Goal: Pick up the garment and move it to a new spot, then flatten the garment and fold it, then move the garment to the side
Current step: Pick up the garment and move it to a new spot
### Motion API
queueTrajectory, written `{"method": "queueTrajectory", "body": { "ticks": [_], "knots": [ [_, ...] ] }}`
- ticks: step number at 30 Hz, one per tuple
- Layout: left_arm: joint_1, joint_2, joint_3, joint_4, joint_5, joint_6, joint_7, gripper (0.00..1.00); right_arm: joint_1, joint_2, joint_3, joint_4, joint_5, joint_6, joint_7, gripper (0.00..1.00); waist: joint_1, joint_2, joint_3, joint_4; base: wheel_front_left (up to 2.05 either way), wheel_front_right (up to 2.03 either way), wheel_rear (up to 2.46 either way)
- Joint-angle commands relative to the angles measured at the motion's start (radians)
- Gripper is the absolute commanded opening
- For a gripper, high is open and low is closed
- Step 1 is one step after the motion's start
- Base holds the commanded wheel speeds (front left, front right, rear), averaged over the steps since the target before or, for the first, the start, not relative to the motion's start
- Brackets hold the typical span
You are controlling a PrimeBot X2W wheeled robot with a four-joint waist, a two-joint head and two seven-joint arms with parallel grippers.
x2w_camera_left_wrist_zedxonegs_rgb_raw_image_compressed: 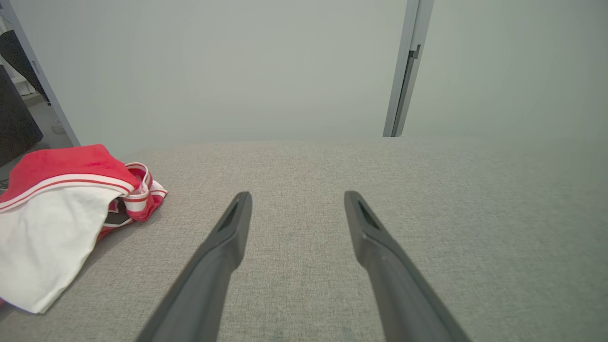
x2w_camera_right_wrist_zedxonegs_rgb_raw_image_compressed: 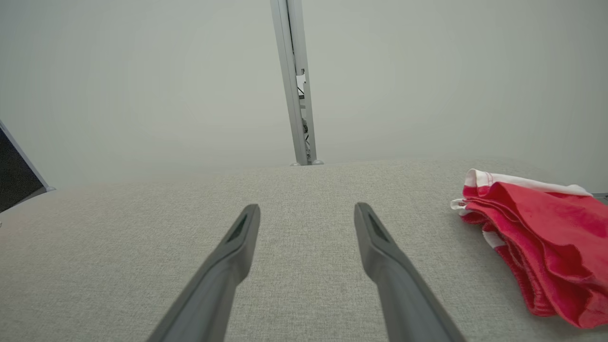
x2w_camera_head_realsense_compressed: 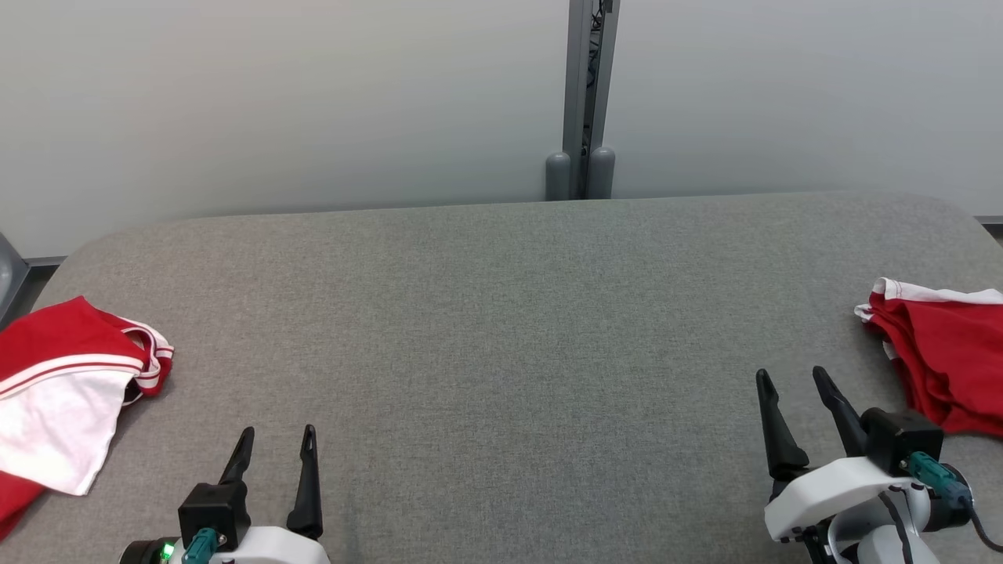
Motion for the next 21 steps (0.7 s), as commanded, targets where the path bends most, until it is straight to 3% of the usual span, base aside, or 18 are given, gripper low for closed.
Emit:
{"method": "queueTrajectory", "body": {
  "ticks": [1, 11, 21],
  "knots": [
    [0.009, 0.004, 0.006, 0.002, 0.004, -0.001, 0.0, 1.0, 0.013, -0.005, 0.003, -0.006, 0.008, 0.0, -0.005, 1.0, 0.0, 0.0, -0.001, 0.001, 0.0, 0.0, 0.0],
    [0.005, 0.004, -0.002, 0.013, -0.007, 0.008, 0.0, 1.0, 0.02, -0.005, 0.01, 0.002, -0.008, 0.0, -0.005, 1.0, 0.0, 0.0, 0.01, 0.033, 0.0, 0.0, 0.0],
    [-0.001, 0.003, 0.021, 0.023, -0.005, 0.016, 0.0, 1.0, 0.025, -0.005, 0.036, 0.006, 0.004, 0.0, -0.005, 1.0, 0.0, 0.0, 0.027, 0.167, 0.0, 0.0, 0.0]
  ]
}}
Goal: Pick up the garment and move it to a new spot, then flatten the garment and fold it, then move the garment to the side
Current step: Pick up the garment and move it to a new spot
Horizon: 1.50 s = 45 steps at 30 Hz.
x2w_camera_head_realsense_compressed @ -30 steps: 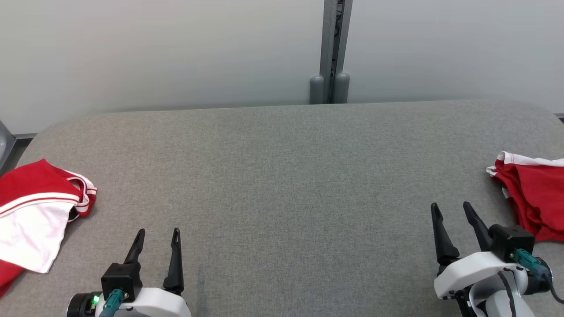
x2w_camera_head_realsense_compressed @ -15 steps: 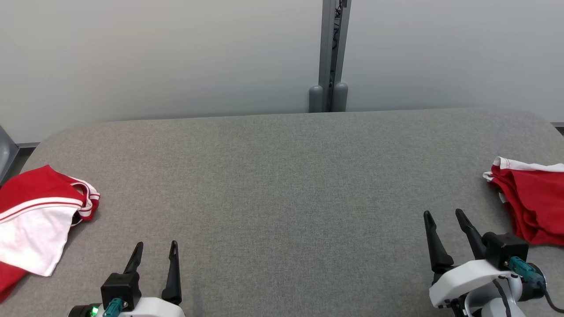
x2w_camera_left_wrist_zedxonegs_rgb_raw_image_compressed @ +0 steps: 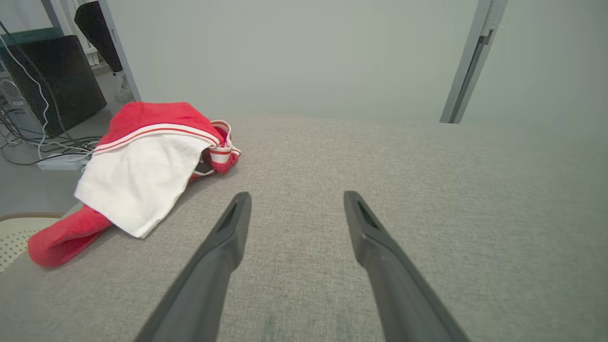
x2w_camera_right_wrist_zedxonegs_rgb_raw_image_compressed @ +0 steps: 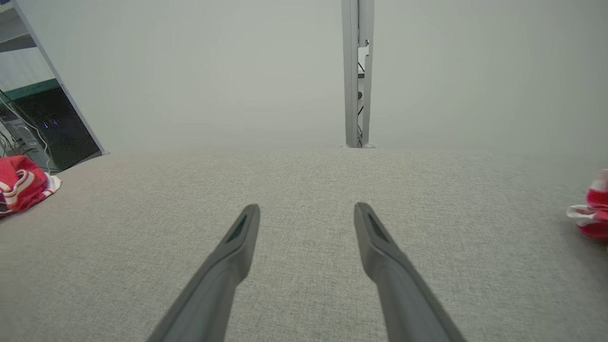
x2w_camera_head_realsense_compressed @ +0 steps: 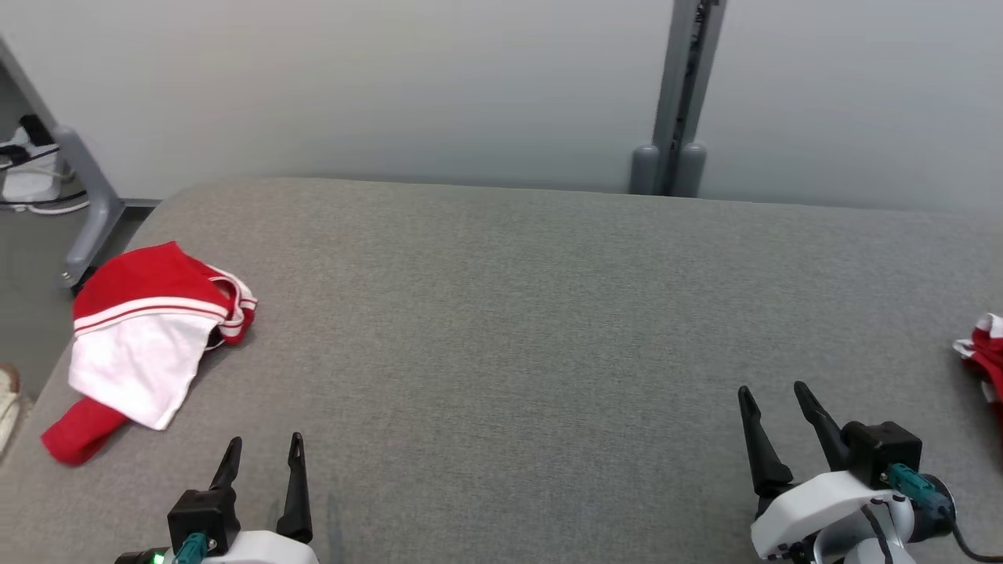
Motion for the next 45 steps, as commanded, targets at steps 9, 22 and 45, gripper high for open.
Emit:
{"method": "queueTrajectory", "body": {
  "ticks": [9, 22, 45],
  "knots": [
    [0.009, 0.004, 0.048, 0.003, 0.002, 0.014, 0.0, 1.0, -0.004, -0.005, 0.059, 0.008, 0.011, 0.0, -0.005, 1.0, 0.0, 0.0, 0.014, 0.215, 0.0, 0.0, 0.0],
    [0.022, 0.003, 0.148, 0.015, -0.04, -0.012, 0.0, 1.0, -0.048, -0.006, 0.138, 0.016, 0.018, 0.0, -0.005, 1.0, 0.0, 0.0, 0.058, 0.289, 0.0, 0.0, 0.0],
    [-0.593, 0.136, 0.246, 0.437, -0.067, -0.124, 0.002, 1.0, -0.204, -0.066, 0.2, -0.086, -0.074, 0.0, -0.005, 1.0, 0.0, 0.0, 0.389, 0.072, 0.0, 0.0, 0.0]
  ]
}}
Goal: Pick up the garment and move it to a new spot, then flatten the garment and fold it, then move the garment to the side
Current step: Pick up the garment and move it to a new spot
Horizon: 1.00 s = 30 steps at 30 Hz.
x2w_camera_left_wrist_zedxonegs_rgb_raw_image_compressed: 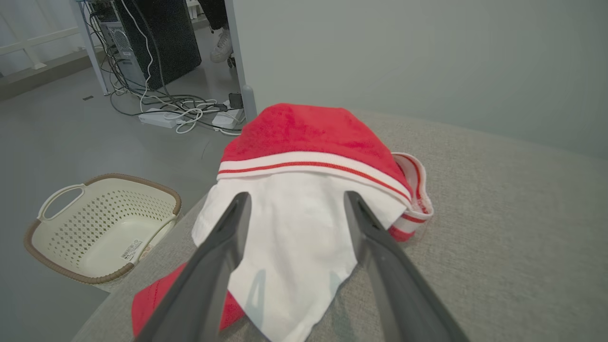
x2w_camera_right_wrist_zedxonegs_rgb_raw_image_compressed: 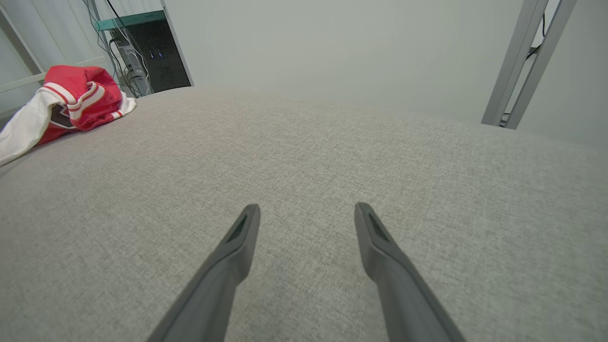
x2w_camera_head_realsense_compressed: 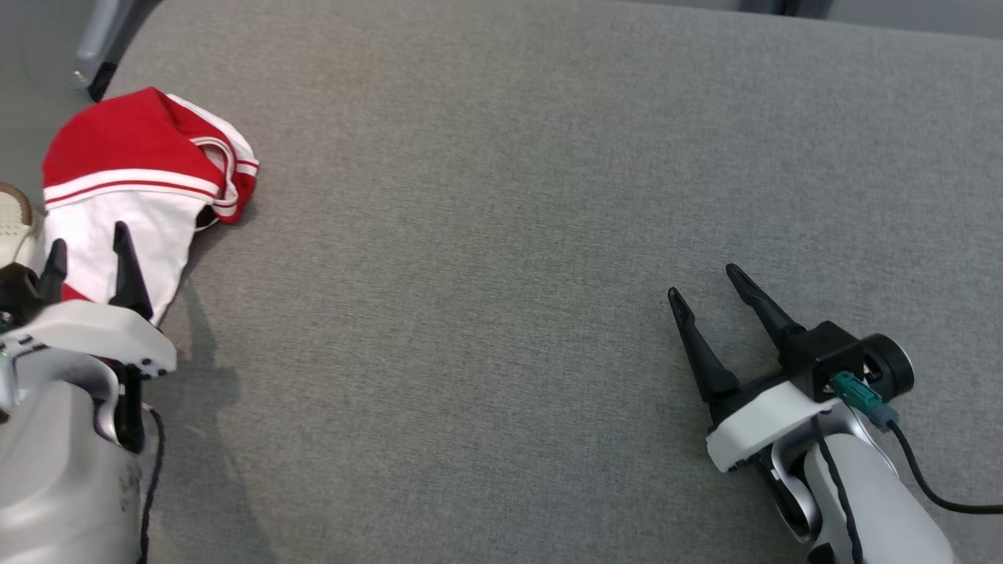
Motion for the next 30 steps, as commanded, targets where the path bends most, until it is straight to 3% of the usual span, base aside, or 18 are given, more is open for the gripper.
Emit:
{"method": "queueTrajectory", "body": {
  "ticks": [1, 9, 13, 14, 15, 16, 30],
  "knots": [
    [-0.043, 0.022, 0.007, 0.029, -0.002, -0.001, 0.005, 1.0, -0.019, -0.01, 0.007, -0.014, -0.008, 0.0, -0.005, 1.0, 0.0, 0.0, 0.056, -0.051, 0.0, 0.0, 0.0],
    [-0.199, 0.108, 0.018, 0.246, -0.022, 0.013, 0.115, 1.0, -0.056, -0.011, 0.067, -0.084, -0.007, 0.0, -0.005, 1.0, 0.0, 0.0, 0.132, -0.123, 0.0, 0.0, 0.0],
    [-0.232, 0.125, 0.02, 0.323, -0.035, 0.023, 0.168, 1.0, -0.063, -0.011, 0.08, -0.105, 0.003, 0.0, -0.004, 1.0, 0.0, 0.0, 0.149, -0.146, 0.0, 0.0, 0.0],
    [-0.238, 0.125, 0.02, 0.336, -0.036, 0.024, 0.177, 0.87, -0.062, -0.012, 0.082, -0.108, 0.005, 0.0, -0.003, 1.0, 0.0, 0.0, 0.151, -0.149, 0.0, 0.0, 0.0],
    [-0.239, 0.123, 0.016, 0.346, -0.034, 0.023, 0.177, 0.28, -0.062, -0.012, 0.083, -0.11, 0.007, 0.0, -0.002, 1.0, 0.0, 0.0, 0.152, -0.151, 0.0, 0.0, 0.0],
    [-0.243, 0.12, 0.012, 0.353, -0.033, 0.026, 0.172, 0.0, -0.062, -0.012, 0.083, -0.111, 0.009, 0.0, -0.002, 1.0, 0.0, 0.0, 0.153, -0.153, 0.0, 0.0, 0.0],
    [-0.329, 0.101, -0.091, 0.315, 0.021, -0.041, 0.033, 0.0, -0.038, 0.024, 0.046, -0.099, 0.03, 0.0, -0.003, 1.0, 0.0, 0.0, 0.052, -0.158, 0.0, 0.0, 0.0]
  ]
}}
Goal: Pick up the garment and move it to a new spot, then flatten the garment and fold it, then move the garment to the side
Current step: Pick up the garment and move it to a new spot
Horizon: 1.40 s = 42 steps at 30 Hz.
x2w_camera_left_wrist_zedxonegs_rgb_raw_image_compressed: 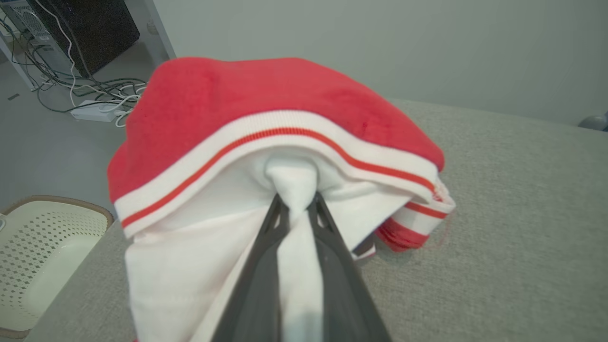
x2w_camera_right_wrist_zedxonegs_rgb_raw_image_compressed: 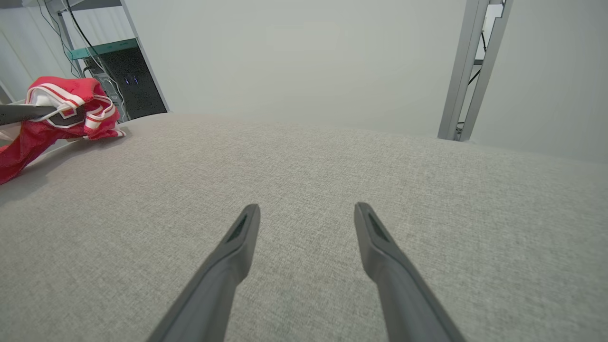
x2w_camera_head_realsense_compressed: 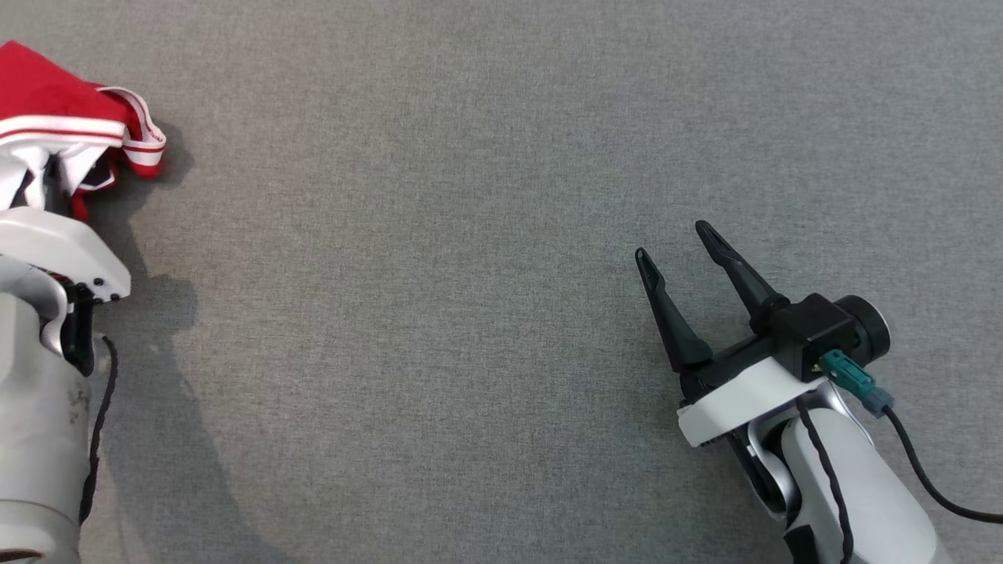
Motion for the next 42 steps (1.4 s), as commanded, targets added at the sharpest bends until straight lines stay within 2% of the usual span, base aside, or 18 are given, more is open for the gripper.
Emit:
{"method": "queueTrajectory", "body": {
  "ticks": [1, 10, 14, 17, 20, 25, 29, 35, 36, 37, 38, 42],
  "knots": [
    [-0.025, -0.015, -0.017, -0.017, 0.012, -0.01, -0.015, 0.0, 0.02, 0.002, -0.007, 0.002, 0.007, 0.0, 0.0, 1.0, 0.0, 0.0, -0.031, -0.008, 0.0, 0.0, 0.0],
    [-0.012, -0.112, -0.1, -0.082, 0.019, -0.034, -0.042, 0.0, 0.049, 0.02, -0.046, 0.019, 0.028, 0.0, 0.0, 1.0, 0.0, 0.0, -0.111, -0.05, 0.0, 0.0, 0.0],
    [0.033, -0.179, -0.165, -0.108, 0.021, -0.037, -0.046, 0.0, 0.07, 0.026, -0.065, 0.028, 0.036, 0.0, 0.0, 1.0, 0.0, 0.0, -0.148, -0.081, 0.0, 0.0, 0.0],
    [0.086, -0.218, -0.25, -0.13, 0.0, -0.036, -0.046, 0.0, 0.087, 0.028, -0.077, 0.033, 0.041, 0.0, 0.0, 1.0, 0.0, 0.0, -0.175, -0.107, 0.0, 0.0, 0.0],
    [0.149, -0.234, -0.346, -0.165, -0.037, -0.036, -0.047, 0.0, 0.104, 0.029, -0.086, 0.042, 0.047, 0.0, 0.0, 1.0, 0.0, 0.0, -0.201, -0.133, 0.0, 0.0, 0.0],
    [0.264, -0.238, -0.542, -0.277, -0.208, -0.036, -0.046, 0.0, 0.125, 0.029, -0.076, 0.049, 0.072, 0.0, 0.0, 1.0, 0.0, 0.0, -0.235, -0.182, 0.0, 0.0, 0.0],
    [0.327, -0.237, -0.659, -0.342, -0.327, -0.027, -0.046, 0.0, 0.136, 0.03, -0.068, 0.057, 0.084, 0.0, 0.0, 1.0, 0.0, 0.0, -0.255, -0.21, 0.0, 0.0, 0.0],
    [0.359, -0.236, -0.783, -0.394, -0.394, 0.052, -0.046, 0.01, 0.145, 0.029, -0.064, 0.063, 0.097, 0.0, 0.0, 1.0, 0.0, 0.0, -0.268, -0.231, 0.0, 0.0, 0.0],
    [0.363, -0.237, -0.793, -0.396, -0.398, 0.06, -0.046, 0.36, 0.148, 0.029, -0.065, 0.064, 0.098, 0.0, 0.0, 1.0, 0.0, 0.0, -0.27, -0.231, 0.0, 0.0, 0.0],
    [0.363, -0.236, -0.796, -0.4, -0.393, 0.072, -0.046, 0.96, 0.151, 0.029, -0.066, 0.065, 0.099, 0.0, 0.0, 1.0, 0.0, 0.0, -0.272, -0.231, 0.0, 0.0, 0.0],
    [0.363, -0.237, -0.794, -0.404, -0.387, 0.083, -0.046, 1.0, 0.154, 0.029, -0.069, 0.066, 0.1, 0.0, 0.0, 1.0, 0.0, 0.0, -0.275, -0.23, 0.0, 0.0, 0.0],
    [0.385, -0.236, -0.747, -0.428, -0.346, 0.124, -0.046, 1.0, 0.159, 0.03, -0.083, 0.069, 0.1, 0.0, 0.0, 1.0, 0.0, 0.0, -0.289, -0.22, 0.0, 0.0, 0.0]
  ]
}}
